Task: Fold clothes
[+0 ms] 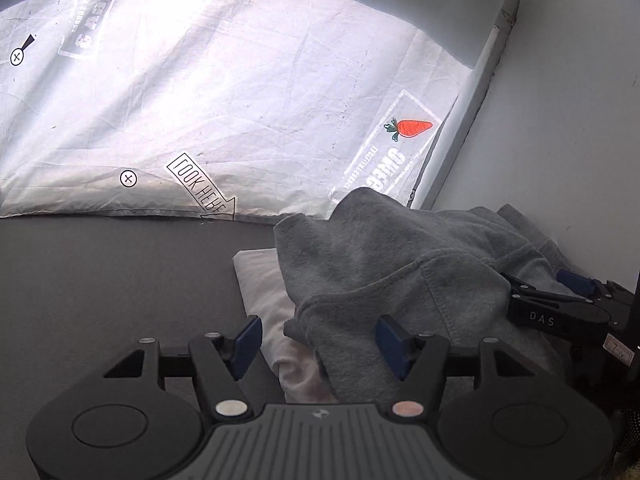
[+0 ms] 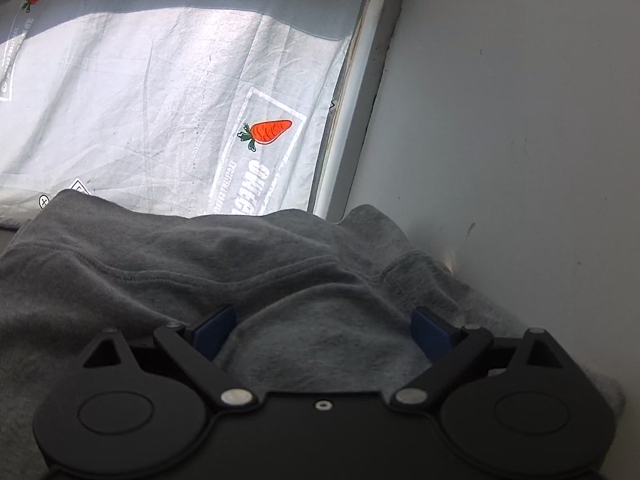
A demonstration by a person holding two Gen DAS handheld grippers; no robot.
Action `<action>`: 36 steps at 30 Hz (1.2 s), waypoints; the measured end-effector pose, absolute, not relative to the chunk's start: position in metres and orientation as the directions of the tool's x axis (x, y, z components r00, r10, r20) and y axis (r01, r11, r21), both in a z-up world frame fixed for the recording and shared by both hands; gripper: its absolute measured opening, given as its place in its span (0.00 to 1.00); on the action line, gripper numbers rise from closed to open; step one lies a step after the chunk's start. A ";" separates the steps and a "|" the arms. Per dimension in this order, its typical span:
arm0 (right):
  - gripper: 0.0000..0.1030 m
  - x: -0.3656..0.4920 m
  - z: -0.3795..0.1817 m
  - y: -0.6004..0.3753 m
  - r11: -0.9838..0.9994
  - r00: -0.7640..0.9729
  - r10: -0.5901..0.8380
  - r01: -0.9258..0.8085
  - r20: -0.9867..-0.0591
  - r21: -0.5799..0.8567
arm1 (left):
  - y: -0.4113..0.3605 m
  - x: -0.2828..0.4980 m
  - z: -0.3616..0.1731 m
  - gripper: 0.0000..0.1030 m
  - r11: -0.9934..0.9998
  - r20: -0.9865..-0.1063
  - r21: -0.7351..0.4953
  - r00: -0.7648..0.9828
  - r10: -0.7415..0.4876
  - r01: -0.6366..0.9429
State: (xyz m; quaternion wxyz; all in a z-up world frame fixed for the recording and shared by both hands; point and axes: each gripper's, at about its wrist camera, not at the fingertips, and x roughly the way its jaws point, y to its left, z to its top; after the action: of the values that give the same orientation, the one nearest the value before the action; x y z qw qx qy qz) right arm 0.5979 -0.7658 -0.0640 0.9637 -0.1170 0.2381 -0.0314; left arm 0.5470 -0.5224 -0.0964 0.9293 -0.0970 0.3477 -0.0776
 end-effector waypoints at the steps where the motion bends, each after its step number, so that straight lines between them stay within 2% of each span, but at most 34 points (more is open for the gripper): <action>1: 0.94 0.598 -0.064 -0.764 0.969 0.884 -0.120 0.004 -0.452 -0.249 | -0.526 0.548 -0.100 0.62 0.975 -0.641 -0.209 0.742 -0.196 0.077; 5: 0.95 0.594 -0.057 -0.756 0.958 0.890 -0.129 -0.001 -0.436 -0.286 | -0.530 0.542 -0.096 0.65 0.983 -0.639 -0.166 0.750 -0.171 0.083; 6: 0.95 0.589 -0.053 -0.754 0.956 0.899 -0.130 0.001 -0.419 -0.295 | -0.528 0.538 -0.092 0.73 0.981 -0.629 -0.176 0.756 -0.179 0.085; 12: 0.98 0.544 -0.017 -0.735 0.967 0.945 -0.109 0.029 -0.308 -0.254 | -0.508 0.496 -0.058 0.97 0.968 -0.505 -0.222 0.836 -0.214 0.113; 16: 1.00 0.499 0.003 -0.717 0.976 0.966 -0.087 0.033 -0.243 -0.216 | -0.499 0.464 -0.034 1.00 0.968 -0.411 -0.213 0.887 -0.213 0.134; 20: 1.00 0.447 0.016 -0.701 0.988 0.980 -0.049 0.019 -0.191 -0.154 | -0.490 0.415 -0.013 1.00 0.979 -0.278 -0.114 0.941 -0.193 0.167; 23: 1.00 0.408 0.025 -0.689 0.994 0.988 -0.022 0.006 -0.150 -0.108 | -0.477 0.379 -0.005 1.00 0.987 -0.232 -0.087 0.961 -0.154 0.137; 25: 1.00 0.382 0.032 -0.681 0.997 0.993 -0.005 -0.004 -0.122 -0.077 | -0.468 0.355 0.000 1.00 0.988 -0.234 -0.106 0.963 -0.137 0.115; 30: 1.00 0.339 0.035 -0.661 0.998 0.981 0.068 -0.069 -0.183 0.005 | -0.438 0.306 0.008 1.00 0.981 -0.264 -0.169 0.955 -0.134 0.091; 34: 1.00 0.313 0.036 -0.631 0.991 0.969 0.129 -0.130 -0.212 0.010 | -0.414 0.266 0.016 1.00 0.996 -0.267 -0.090 0.964 -0.015 -0.010; 36: 1.00 0.301 0.038 -0.611 0.987 0.958 0.158 -0.160 -0.241 0.014 | -0.396 0.250 0.020 1.00 0.994 -0.283 -0.096 0.959 0.023 -0.052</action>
State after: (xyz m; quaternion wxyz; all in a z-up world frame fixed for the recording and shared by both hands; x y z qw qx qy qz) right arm 0.3008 -0.6114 0.0385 0.9893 -0.0028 0.1215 0.0803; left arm 0.2497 -0.3959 0.0205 0.9883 -0.0511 0.1422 0.0189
